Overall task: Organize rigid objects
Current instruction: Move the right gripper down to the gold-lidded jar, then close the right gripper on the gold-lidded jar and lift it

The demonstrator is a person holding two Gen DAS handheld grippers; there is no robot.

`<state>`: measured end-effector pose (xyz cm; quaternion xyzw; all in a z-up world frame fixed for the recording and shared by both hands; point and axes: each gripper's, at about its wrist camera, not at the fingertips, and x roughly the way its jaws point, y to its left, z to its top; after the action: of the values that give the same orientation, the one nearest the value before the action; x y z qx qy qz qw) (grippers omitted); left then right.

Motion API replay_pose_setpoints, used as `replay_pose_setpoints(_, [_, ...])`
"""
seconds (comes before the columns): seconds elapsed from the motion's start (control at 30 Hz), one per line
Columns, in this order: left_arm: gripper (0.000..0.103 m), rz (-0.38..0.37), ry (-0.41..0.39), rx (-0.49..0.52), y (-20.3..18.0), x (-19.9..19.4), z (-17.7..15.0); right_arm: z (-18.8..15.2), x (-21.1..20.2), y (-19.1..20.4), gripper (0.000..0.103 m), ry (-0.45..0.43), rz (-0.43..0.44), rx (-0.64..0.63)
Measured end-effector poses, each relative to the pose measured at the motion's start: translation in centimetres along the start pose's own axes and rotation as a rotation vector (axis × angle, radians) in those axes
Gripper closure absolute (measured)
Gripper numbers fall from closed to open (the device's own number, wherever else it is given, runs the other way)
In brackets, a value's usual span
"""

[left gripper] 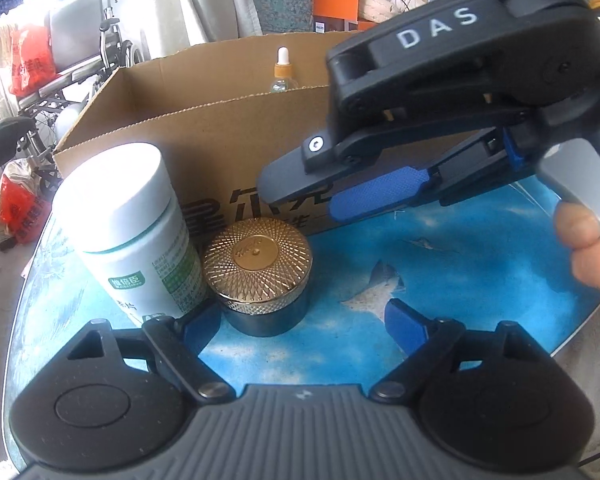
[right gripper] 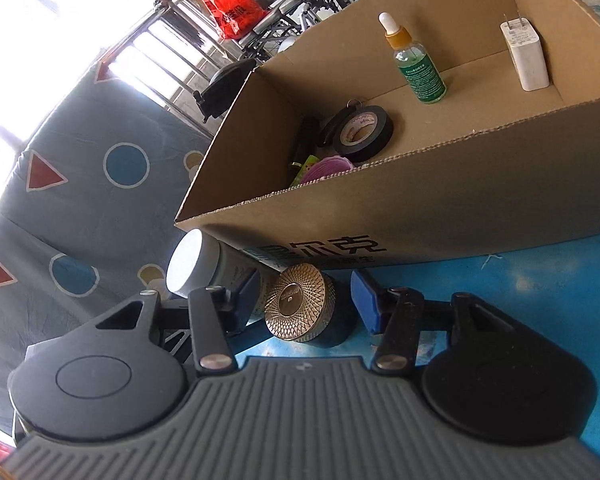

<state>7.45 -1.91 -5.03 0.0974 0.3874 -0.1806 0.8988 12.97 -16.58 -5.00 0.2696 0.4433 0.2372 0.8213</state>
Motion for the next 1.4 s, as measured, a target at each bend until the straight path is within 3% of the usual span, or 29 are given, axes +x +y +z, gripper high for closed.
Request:
replay_pose_setpoints(0.2, [0.012,0.008,-0.011,0.029,-0.4,0.4,-0.2,0.3,3.4,-0.4,0.062,0.077,-0.005,-0.009])
replay_pose_setpoints(0.33, [0.012,-0.003,-0.006,0.039,-0.6,0.4,-0.1,0.2,3.4,-0.4,0.062,0.078,-0.01,-0.026])
replay_pose_setpoints(0.83, [0.013,-0.163,-0.003,0.183,-6.2,-0.1,-0.3,-2.4,-2.7,-4.1,0.061,-0.009,-0.09,0.081])
replay_pose_setpoints(1.4, [0.014,-0.102,-0.006,0.213,-6.7,0.2,0.6,-4.0,-5.6,-6.4,0.061,-0.064,-0.061,0.141])
